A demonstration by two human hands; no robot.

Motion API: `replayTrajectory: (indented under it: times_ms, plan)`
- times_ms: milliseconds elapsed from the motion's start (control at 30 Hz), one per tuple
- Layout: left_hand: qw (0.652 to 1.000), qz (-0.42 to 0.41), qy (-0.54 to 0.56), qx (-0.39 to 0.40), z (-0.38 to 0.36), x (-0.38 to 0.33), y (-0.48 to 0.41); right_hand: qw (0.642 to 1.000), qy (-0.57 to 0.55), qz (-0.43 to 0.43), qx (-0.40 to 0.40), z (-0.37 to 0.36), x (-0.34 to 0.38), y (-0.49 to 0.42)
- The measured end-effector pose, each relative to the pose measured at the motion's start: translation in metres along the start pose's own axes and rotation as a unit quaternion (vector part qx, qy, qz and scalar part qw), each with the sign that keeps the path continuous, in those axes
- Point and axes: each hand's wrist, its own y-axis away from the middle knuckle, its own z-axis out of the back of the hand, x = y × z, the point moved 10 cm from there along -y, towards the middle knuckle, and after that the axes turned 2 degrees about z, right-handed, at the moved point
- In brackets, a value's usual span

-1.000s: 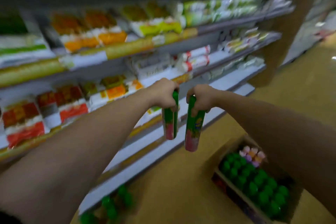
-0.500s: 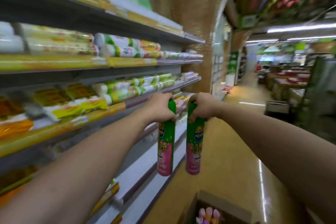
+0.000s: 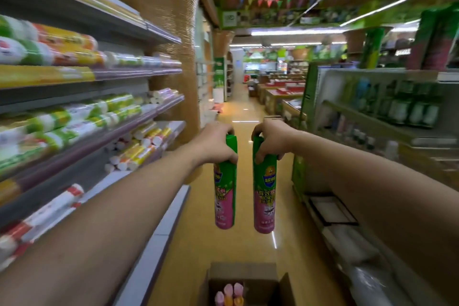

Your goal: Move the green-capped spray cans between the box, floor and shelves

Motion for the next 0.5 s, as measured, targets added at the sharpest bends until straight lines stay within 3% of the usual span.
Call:
replayTrajectory:
  times_ms: [233, 500]
  plan:
    - [0.996, -0.014, 0.017, 0.085, -0.119, 0.005, -0.069, 0.998, 0.005, -0.062, 0.014, -0.035, -0.089, -0.056]
    - [0.985, 0.041, -0.003, 0.165, -0.263, 0.013, -0.154, 0.991, 0.020, -0.069, 0.115, -0.094, -0.200, -0.152]
